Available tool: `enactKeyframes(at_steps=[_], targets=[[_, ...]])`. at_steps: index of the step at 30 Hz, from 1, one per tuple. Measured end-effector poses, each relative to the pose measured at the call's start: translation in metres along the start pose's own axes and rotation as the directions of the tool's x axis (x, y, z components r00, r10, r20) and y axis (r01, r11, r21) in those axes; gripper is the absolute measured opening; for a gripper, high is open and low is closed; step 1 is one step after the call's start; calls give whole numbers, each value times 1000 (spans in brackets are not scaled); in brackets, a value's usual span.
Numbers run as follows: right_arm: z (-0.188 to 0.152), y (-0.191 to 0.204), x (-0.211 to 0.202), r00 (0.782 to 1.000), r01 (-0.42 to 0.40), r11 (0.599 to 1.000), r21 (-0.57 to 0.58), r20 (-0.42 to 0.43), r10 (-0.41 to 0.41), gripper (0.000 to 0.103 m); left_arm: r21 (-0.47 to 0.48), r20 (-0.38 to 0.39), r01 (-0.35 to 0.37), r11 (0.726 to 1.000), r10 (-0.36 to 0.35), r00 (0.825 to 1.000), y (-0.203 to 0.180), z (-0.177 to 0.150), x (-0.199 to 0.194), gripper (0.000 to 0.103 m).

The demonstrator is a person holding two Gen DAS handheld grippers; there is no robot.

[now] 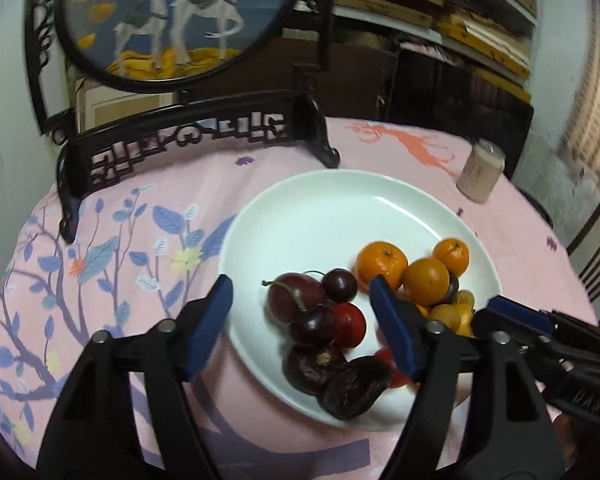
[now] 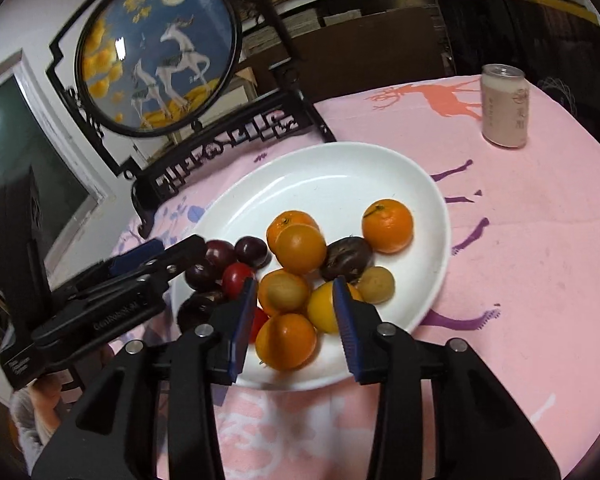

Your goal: Organize fruits

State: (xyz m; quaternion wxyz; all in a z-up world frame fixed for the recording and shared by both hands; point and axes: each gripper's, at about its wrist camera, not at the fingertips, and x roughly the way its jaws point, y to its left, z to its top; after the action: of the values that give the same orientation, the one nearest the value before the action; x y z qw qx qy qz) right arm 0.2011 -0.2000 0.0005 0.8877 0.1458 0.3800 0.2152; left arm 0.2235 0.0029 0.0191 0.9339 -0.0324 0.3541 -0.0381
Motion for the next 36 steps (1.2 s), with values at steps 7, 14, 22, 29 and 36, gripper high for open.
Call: enactKeyframes(at_steps=[7, 14, 22, 29, 36], targets=[[-25, 12, -51, 990, 93, 993, -66, 108, -85, 58, -3, 40, -21, 1000, 22, 999, 3, -30, -40, 91], [-86, 18, -65, 980, 196, 971, -135, 55, -190, 67, 124, 48, -101, 987, 96, 994, -20, -97, -81, 101], [-119, 9, -69, 974, 223, 971, -90, -26, -226, 77, 90, -68, -49, 995, 56, 996, -11, -140, -92, 101], [-133, 16, -53, 954, 267, 949, -167, -91, -285, 77, 137, -188, -11, 991, 37, 981, -25, -148, -71, 101], [-140, 16, -50, 942, 298, 933, -200, -95, -322, 78, 159, -231, -4, 987, 41, 972, -29, -152, -63, 101]])
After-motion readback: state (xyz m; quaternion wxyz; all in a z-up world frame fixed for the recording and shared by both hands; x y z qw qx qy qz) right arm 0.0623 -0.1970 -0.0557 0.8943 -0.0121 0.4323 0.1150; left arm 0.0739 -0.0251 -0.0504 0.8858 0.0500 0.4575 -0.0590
